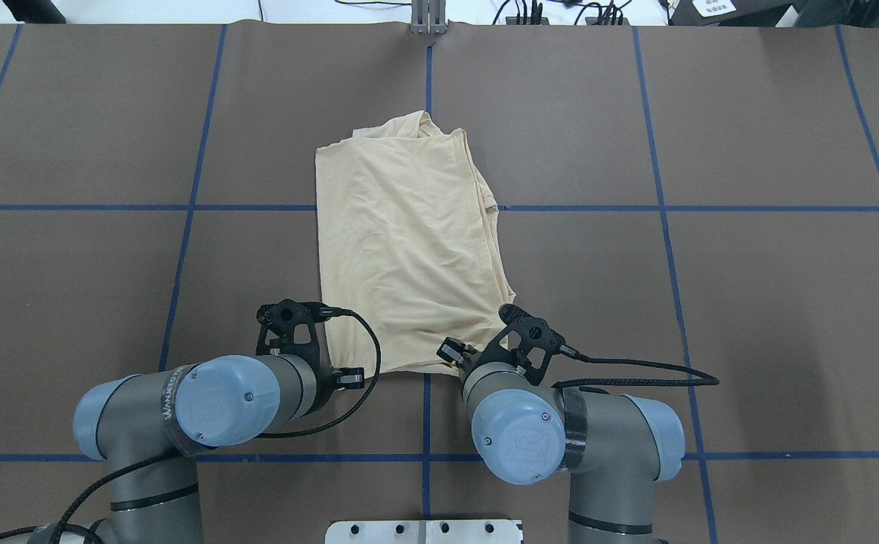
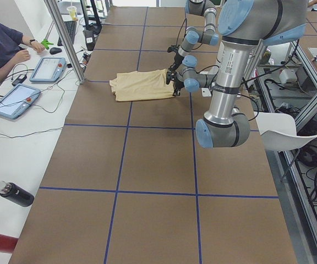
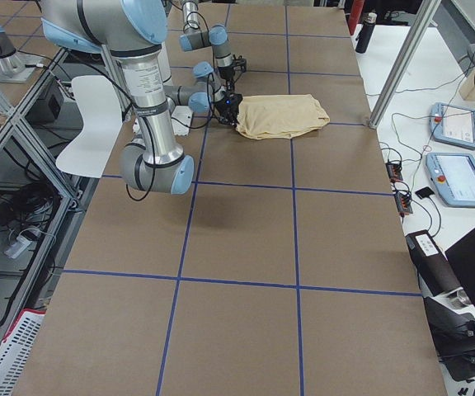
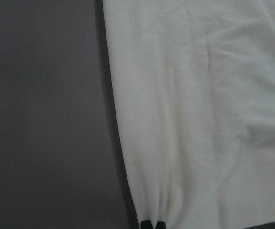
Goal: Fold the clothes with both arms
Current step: 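Move the right gripper to the shirt corner nearest the robot while the left gripper holds, then draw both grippers back toward the robot from the folded shirt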
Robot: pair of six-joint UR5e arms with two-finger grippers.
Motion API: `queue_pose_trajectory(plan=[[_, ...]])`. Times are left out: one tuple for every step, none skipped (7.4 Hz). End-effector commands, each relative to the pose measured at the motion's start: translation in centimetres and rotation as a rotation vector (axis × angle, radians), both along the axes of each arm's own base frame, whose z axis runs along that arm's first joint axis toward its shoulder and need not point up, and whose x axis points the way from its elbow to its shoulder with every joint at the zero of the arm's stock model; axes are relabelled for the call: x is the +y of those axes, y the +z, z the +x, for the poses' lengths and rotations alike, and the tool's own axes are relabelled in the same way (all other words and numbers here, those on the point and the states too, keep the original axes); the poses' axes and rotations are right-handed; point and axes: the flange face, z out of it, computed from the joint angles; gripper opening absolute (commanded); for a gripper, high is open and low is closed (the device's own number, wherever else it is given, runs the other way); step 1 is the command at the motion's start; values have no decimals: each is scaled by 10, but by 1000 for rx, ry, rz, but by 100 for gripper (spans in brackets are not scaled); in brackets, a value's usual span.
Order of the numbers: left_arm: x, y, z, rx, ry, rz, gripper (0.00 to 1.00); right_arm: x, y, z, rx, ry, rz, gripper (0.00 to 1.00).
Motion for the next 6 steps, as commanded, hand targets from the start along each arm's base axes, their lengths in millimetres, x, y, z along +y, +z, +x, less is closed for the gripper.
queue_pose_trajectory(plan=[[0,0,0,-1,0,0,0,0,4,1,6,0,-1,0],[0,-2,0,2,0,1,0,0,3,1,4,0,0,0],[0,-7,0,13,1,3,0,0,-2,5,-6,2,2,0],[3,-19,-11,38,5,13,0,0,-11,14,-30,4,6,0],[8,-39,-28,78,12,20,0,17,-25,31,-64,-14,17,0],[23,-51,-53,123,54,4,0,57,-44,59,-80,-64,27,0]])
